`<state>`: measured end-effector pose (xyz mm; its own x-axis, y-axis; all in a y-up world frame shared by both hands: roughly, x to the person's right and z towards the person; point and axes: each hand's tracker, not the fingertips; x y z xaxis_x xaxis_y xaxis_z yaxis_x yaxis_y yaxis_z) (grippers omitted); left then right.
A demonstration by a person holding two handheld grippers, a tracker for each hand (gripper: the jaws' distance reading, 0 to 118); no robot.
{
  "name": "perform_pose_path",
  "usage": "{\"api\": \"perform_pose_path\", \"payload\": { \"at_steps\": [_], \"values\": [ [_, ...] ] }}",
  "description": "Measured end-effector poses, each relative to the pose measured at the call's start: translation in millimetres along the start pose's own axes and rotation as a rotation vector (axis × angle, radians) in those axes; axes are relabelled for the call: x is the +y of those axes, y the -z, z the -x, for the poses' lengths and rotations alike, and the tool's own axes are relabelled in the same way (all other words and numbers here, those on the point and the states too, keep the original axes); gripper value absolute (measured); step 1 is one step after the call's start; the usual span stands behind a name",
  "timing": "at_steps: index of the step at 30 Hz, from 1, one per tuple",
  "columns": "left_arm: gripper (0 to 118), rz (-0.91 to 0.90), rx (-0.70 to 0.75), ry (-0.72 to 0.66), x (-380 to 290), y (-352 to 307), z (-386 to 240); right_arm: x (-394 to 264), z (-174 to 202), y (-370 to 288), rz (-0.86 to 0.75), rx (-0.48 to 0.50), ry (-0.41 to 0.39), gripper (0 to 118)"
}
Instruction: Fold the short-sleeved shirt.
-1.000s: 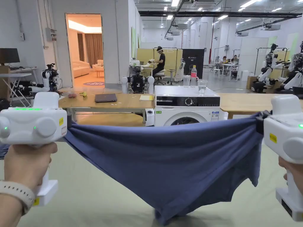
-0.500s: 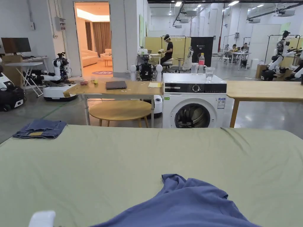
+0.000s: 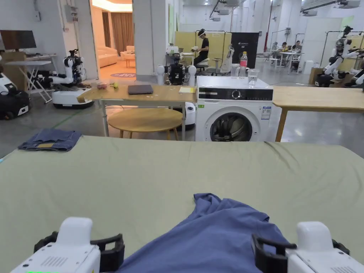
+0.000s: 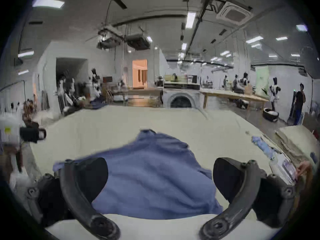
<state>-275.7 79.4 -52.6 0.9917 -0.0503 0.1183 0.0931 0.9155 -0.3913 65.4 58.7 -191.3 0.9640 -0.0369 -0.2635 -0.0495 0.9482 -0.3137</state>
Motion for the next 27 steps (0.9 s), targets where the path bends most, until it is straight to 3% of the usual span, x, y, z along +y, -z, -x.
{"api": "perform_pose_path", "payload": {
  "at_steps": [2, 3, 4, 5, 7, 11, 13, 16, 17, 18, 19, 20, 25, 26, 27],
  "values": [
    [68, 0.006, 0.007, -0.018, 0, 0, -2, 4, 18, -1, -0.052, 0.016, 0.061, 73],
    [68, 0.008, 0.004, -0.019, -5, 5, 7, 3, 25, 3, -0.049, 0.015, 0.051, 73],
    [15, 0.031, 0.04, -0.019, -5, 10, 9, 1, 31, 8, -0.058, -0.035, 0.022, 33],
    [0, 0.04, 0.064, -0.016, -7, 7, 15, -4, 37, 10, -0.066, -0.075, -0.005, 0],
    [0, 0.083, 0.008, -0.069, -11, -4, 36, -14, 48, 9, -0.055, 0.033, -0.016, 0],
    [0, 0.137, 0.095, -0.105, -29, -23, 74, -20, 56, 14, -0.042, 0.029, -0.021, 0],
    [0, 0.215, 0.046, -0.186, -44, -29, 104, -33, 60, 20, -0.012, 0.053, -0.011, 0],
    [0, 0.32, -0.029, -0.199, -72, -32, 114, -41, 66, 32, 0.027, 0.061, -0.026, 0],
    [9, 0.339, -0.05, -0.203, -81, -27, 116, -41, 67, 37, 0.044, 0.069, -0.024, 0],
    [62, 0.36, -0.048, -0.212, -87, -21, 118, -41, 69, 43, 0.055, 0.073, -0.021, 0],
    [105, 0.4, -0.075, -0.223, -104, -9, 125, -45, 71, 47, 0.064, 0.075, -0.021, 0],
    [118, 0.441, -0.091, -0.229, -111, 3, 126, -48, 73, 51, 0.073, 0.077, -0.021, 0],
    [114, 0.468, -0.073, -0.184, -115, 50, 114, -46, 73, 70, 0.11, 0.082, -0.038, 0],
    [109, 0.472, -0.062, -0.172, -116, 59, 114, -44, 70, 76, 0.116, 0.079, -0.044, 0],
    [84, 0.482, -0.045, -0.164, -115, 67, 111, -45, 68, 80, 0.122, 0.073, -0.053, 0]
  ]
}}
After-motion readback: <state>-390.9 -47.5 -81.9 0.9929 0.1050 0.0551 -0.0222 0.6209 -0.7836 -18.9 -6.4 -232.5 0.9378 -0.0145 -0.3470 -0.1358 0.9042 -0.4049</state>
